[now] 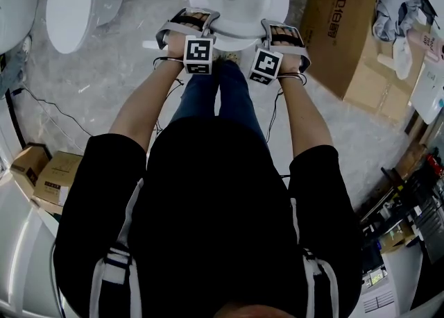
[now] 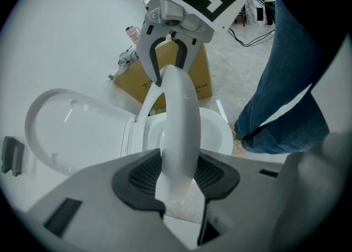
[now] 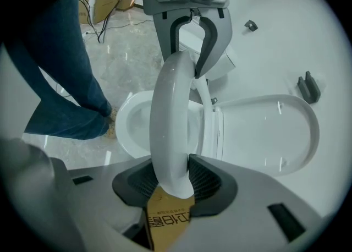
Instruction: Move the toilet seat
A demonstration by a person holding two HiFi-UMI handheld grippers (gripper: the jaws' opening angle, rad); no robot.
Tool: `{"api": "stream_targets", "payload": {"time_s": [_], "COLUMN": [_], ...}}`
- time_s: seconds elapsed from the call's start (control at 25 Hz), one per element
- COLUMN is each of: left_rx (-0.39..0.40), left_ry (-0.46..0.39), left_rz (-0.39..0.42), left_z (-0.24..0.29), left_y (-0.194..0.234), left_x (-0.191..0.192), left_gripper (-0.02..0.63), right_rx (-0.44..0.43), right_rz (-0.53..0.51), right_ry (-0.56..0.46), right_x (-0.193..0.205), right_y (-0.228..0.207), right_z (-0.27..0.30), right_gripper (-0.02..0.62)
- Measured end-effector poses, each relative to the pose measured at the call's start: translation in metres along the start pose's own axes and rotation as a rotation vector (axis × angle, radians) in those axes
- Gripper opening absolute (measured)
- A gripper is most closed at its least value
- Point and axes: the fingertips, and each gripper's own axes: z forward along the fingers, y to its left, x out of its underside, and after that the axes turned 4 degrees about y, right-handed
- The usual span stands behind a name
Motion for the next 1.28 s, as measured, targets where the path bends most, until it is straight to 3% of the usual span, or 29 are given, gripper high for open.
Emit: {"api": "stream_targets", "payload": {"time_s": [0.72, 0.96, 1.28], "left_rx": [0.135, 0.168, 0.199], "left_ry": [-0.037, -0.054, -0.066], "left_rz": [-0.039, -0.054, -0.082], "left_z": [-0.021, -0.029, -0.035], "left_y": [0.037, 0.048, 0.067], "left_x": [-0.001, -0.001, -0.002], "left_gripper": [0.176, 0.178, 0.176], "right_rx": [-0.103, -0.171, -0.169], "right_rz": [0.031, 0.002, 0.010], "right_ry": [-0.011, 0.031, 0.005], "right_x": [-0.003, 0.006, 0.013], "right_y": [-0.041, -0.049, -0.068], "right_z": [-0.020, -0.030, -0.026], "right_gripper": [0.166, 0.166, 0.162]}}
